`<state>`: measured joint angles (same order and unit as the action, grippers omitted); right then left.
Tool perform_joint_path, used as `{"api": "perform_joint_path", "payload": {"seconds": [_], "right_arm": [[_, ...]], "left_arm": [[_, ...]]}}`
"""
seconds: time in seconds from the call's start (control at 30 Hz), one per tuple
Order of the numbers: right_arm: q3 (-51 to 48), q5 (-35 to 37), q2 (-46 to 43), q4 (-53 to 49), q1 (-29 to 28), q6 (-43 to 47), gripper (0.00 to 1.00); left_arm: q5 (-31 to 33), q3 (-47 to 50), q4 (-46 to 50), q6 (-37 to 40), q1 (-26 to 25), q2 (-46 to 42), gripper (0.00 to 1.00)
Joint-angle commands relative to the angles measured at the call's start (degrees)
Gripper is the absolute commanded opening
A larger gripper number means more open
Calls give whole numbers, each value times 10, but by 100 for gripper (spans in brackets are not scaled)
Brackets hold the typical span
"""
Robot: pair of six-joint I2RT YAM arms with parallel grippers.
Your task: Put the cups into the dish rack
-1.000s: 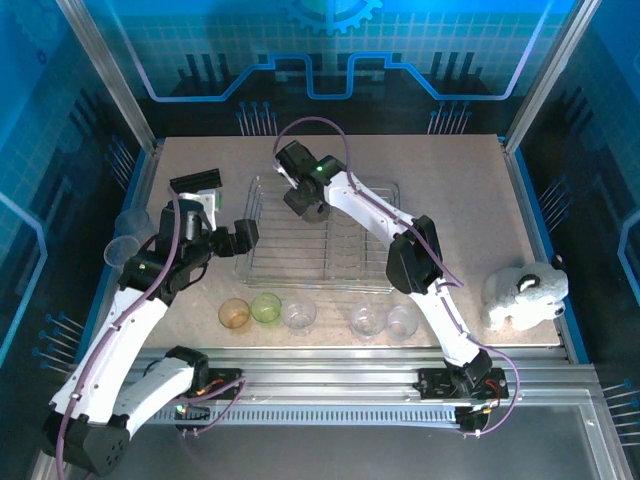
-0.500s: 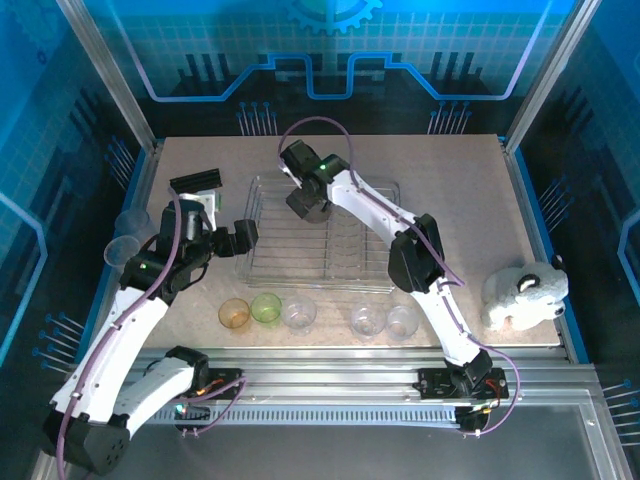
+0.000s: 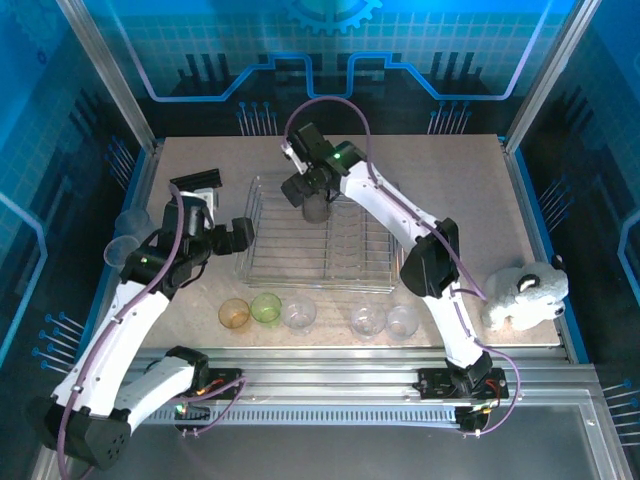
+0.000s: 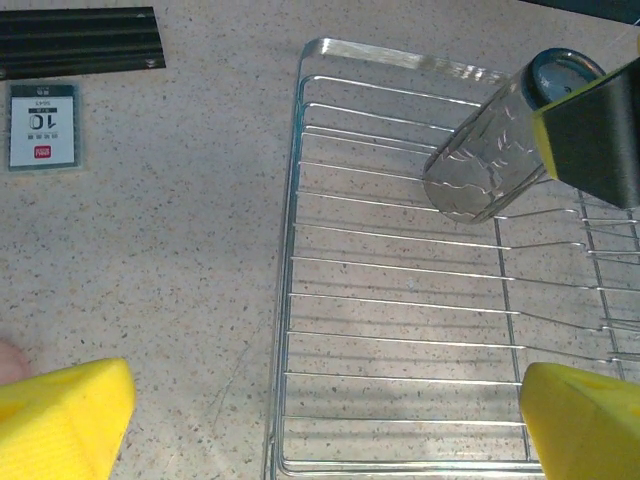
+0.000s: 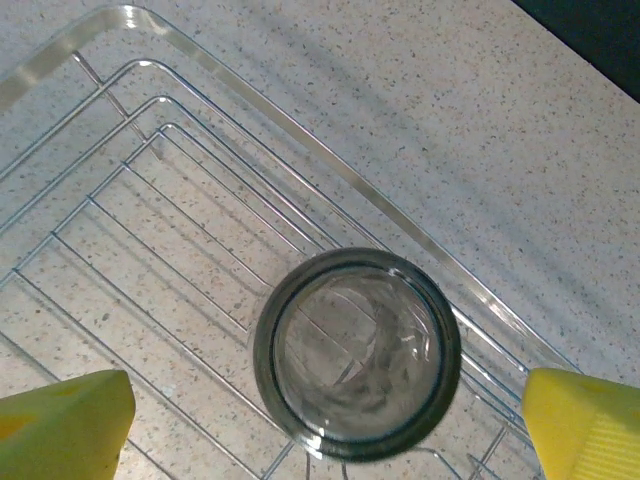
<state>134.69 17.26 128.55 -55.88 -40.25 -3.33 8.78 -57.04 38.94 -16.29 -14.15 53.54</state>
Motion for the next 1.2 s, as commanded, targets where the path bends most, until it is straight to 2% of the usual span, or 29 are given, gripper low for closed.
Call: {"api": "perform_joint_path", "payload": {"seconds": [0.0, 0.17, 0.33, 0.53, 0.73, 0.83, 0.97, 1.17], "right_arm": [[4, -17, -40, -18, 8, -28, 100], [-20, -29, -88, 3, 9, -38, 100], [-91, -63, -154, 56, 9, -35, 100], [-248, -86, -258, 166, 9, -39, 100], [-470, -103, -411, 357, 15, -50, 100], [-545, -119, -463, 415, 24, -67, 100], [-598, -127, -503, 428, 33, -83, 100], [-654, -119, -547, 419, 44, -88, 100]], "left_arm": [[24, -23, 14, 20, 0, 3, 99], [65, -37, 22, 40, 0, 13, 99], [100, -62, 48, 36, 2, 41, 99], [112, -97, 93, 17, 8, 89, 99], [140, -131, 151, -12, 41, 152, 99], [155, -140, 173, -26, 55, 181, 99], [179, -145, 189, -25, 78, 205, 99], [159, -135, 176, -1, 138, 211, 96]]}}
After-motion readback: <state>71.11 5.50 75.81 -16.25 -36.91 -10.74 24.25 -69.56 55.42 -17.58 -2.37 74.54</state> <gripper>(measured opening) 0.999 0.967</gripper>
